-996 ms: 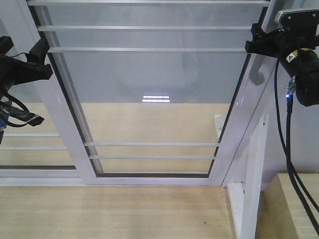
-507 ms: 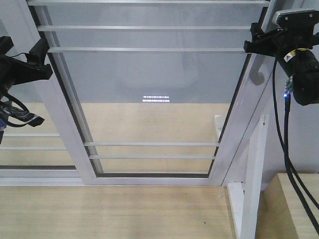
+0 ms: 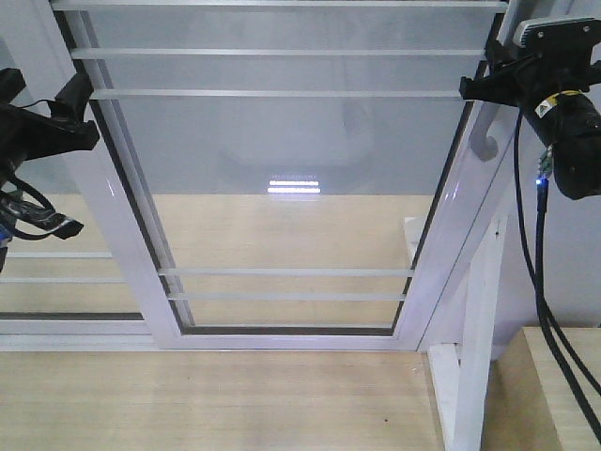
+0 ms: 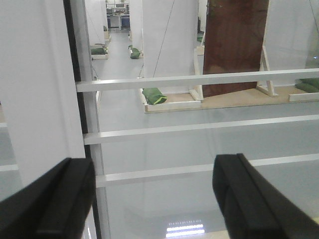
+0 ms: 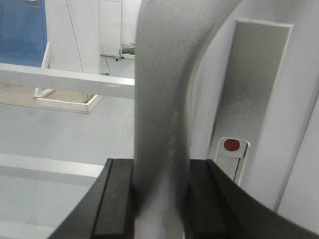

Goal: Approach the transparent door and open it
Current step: 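Pull the handle sideways with the right gripper toward the left arm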

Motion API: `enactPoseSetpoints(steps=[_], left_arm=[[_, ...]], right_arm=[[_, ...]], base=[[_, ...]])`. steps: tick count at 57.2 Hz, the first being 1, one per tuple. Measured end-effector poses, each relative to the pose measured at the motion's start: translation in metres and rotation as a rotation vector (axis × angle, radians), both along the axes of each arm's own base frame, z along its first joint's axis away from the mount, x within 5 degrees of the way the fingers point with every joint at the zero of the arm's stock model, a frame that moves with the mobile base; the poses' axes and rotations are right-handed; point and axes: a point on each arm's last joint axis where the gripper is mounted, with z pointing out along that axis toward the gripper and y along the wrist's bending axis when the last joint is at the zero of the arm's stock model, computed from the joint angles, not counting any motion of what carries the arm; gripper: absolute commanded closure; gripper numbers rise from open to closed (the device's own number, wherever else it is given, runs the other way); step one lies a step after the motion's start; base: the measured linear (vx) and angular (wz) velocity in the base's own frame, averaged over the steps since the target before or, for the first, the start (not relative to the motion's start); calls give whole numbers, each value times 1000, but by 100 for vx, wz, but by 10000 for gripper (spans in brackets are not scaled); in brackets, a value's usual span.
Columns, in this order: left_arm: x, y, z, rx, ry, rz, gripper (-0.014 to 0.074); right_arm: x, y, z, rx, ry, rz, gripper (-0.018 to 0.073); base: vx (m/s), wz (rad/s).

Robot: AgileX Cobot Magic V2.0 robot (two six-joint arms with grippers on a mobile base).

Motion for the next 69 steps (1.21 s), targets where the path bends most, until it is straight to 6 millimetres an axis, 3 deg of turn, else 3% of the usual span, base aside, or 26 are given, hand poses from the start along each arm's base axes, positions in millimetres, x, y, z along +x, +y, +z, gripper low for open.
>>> enactPoseSetpoints(steps=[31, 47, 69], left_arm=[[0, 0, 0, 0, 0, 0, 6], [0, 0, 0, 0, 0, 0, 6], [0, 0, 0, 0, 0, 0, 6]], right_arm=[[0, 12, 1, 20, 12, 109, 565], [-1, 44, 0, 35, 18, 159, 565], [-7, 108, -1, 39, 16, 307, 565]], base=[[0, 0], [0, 0], [0, 0]])
